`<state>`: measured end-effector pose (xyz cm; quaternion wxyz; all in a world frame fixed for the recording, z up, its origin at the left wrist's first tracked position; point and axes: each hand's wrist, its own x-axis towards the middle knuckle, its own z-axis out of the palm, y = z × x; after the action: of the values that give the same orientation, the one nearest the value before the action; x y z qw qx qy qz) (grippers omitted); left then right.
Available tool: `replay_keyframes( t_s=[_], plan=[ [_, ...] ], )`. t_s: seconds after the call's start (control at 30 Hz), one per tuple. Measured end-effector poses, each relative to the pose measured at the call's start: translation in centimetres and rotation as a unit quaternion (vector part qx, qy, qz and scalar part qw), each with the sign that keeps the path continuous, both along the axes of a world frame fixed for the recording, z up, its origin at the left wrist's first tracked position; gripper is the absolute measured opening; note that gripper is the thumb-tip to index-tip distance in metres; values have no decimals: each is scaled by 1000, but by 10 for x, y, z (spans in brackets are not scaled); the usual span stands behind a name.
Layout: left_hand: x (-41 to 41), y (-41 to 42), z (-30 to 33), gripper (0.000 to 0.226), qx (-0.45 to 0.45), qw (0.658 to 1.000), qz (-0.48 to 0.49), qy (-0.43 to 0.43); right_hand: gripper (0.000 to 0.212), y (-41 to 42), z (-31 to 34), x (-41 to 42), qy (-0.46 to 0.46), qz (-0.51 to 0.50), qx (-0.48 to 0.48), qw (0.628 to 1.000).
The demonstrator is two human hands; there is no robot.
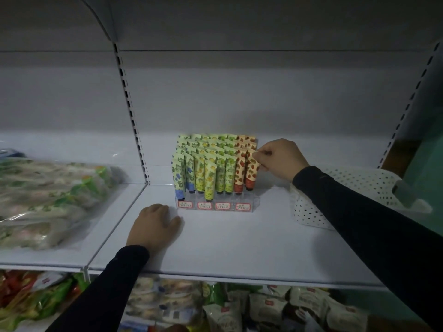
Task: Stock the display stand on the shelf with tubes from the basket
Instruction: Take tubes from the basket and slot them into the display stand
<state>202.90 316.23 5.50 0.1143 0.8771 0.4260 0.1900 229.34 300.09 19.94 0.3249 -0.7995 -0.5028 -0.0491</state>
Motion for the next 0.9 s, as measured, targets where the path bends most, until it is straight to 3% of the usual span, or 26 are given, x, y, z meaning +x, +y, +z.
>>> replay_keyframes(
  t_s=[0.13,0.3,0.53,0.9],
  plan=[
    [0,-1,1,70,3,1000,-2,-7,38,4,-6,-1,-7,9,12,1000],
    [0,-3,2,52,-1,1000,4,-7,42,10,-8,2,-23,10,14,1000],
    [0,-3,1,53,3,1000,5,-8,44,9,-8,2,-46,20,12,999],
    [1,-3,0,34,23,1000,2,-11,43,11,-11,6,-75,31,10,997]
  ],
)
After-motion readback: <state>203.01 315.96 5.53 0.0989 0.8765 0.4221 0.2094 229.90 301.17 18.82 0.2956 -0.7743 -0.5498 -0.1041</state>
